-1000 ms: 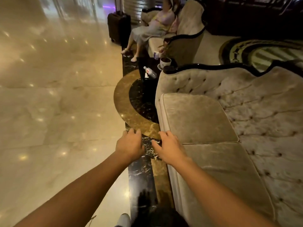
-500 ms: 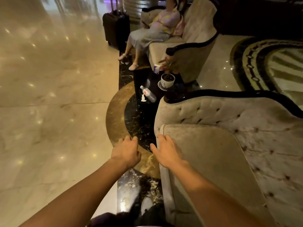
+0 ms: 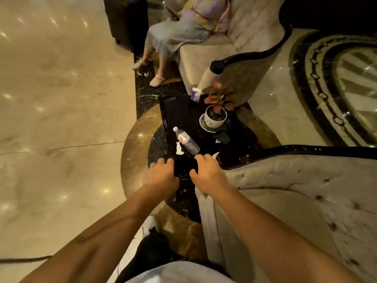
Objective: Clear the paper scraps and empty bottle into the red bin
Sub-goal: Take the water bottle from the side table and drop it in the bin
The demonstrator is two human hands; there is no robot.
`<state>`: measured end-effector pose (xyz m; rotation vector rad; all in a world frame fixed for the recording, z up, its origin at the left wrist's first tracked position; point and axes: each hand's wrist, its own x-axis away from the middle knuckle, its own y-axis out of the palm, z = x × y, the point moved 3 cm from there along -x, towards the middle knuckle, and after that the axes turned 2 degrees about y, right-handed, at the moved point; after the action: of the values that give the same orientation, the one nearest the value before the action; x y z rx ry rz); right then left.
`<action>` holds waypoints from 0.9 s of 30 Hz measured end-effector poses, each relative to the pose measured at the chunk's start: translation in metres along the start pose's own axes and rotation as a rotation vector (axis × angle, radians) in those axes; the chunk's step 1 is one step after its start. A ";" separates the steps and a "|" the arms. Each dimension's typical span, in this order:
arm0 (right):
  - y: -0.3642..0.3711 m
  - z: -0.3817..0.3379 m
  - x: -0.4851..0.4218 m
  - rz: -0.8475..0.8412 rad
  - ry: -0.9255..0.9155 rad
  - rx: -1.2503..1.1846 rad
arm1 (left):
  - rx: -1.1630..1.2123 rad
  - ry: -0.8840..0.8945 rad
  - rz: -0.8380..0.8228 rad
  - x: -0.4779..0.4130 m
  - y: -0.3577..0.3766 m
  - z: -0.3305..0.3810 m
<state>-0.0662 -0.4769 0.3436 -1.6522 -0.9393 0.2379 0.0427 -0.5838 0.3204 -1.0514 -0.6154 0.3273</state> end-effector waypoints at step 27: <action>0.218 0.103 -0.438 -0.445 0.384 0.050 | 0.068 -0.016 -0.458 -0.423 0.218 -0.106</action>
<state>-0.3183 -0.7045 -0.0234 -1.3359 -0.9639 -0.3449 -0.2175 -0.7807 -0.0421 -0.8150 -0.8321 -0.0443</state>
